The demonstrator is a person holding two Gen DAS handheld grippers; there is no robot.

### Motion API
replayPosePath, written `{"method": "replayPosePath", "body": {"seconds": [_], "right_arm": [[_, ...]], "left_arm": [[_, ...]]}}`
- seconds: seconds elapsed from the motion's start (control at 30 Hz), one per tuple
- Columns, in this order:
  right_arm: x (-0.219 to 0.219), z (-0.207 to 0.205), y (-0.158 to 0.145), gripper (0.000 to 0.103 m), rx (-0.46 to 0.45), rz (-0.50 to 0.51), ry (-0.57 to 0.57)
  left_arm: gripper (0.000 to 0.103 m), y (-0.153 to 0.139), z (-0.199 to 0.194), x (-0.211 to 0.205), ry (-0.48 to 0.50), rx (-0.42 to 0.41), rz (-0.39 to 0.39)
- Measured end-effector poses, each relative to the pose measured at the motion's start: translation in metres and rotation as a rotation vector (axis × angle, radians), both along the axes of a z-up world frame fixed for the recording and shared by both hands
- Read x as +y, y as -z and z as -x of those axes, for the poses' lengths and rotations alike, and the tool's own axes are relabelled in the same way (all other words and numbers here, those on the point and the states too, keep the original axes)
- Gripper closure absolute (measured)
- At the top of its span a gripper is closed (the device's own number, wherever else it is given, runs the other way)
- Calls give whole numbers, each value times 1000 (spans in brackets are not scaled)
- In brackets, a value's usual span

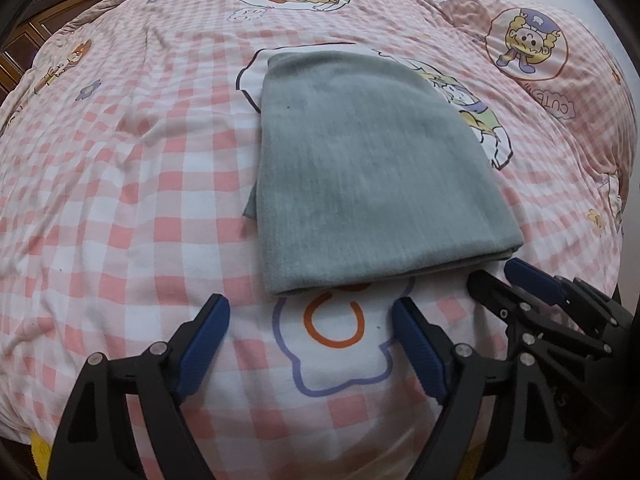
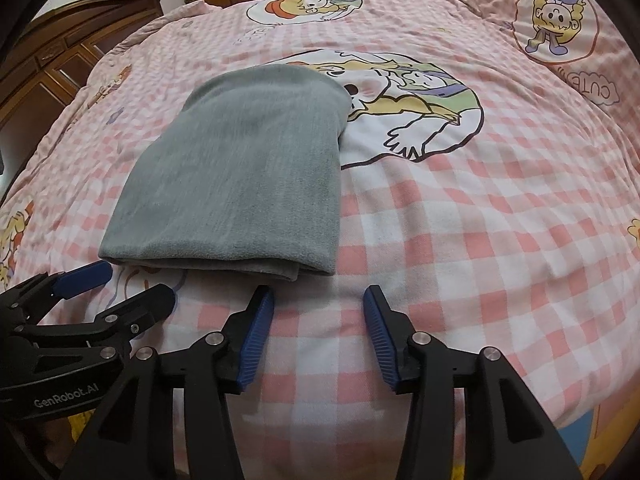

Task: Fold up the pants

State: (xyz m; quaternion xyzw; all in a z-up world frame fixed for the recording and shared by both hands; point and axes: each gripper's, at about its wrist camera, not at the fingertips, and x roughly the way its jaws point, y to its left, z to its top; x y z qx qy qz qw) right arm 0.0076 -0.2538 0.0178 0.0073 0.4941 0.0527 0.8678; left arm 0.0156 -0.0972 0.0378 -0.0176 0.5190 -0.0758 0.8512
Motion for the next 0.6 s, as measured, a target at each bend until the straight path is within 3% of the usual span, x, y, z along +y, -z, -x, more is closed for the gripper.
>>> {"method": "replayPosePath", "body": {"seconds": [0.6], "right_arm": [[0,0,0,53,-2,-4,0]], "left_arm": [[15,0,0,0,0,1,2]]}}
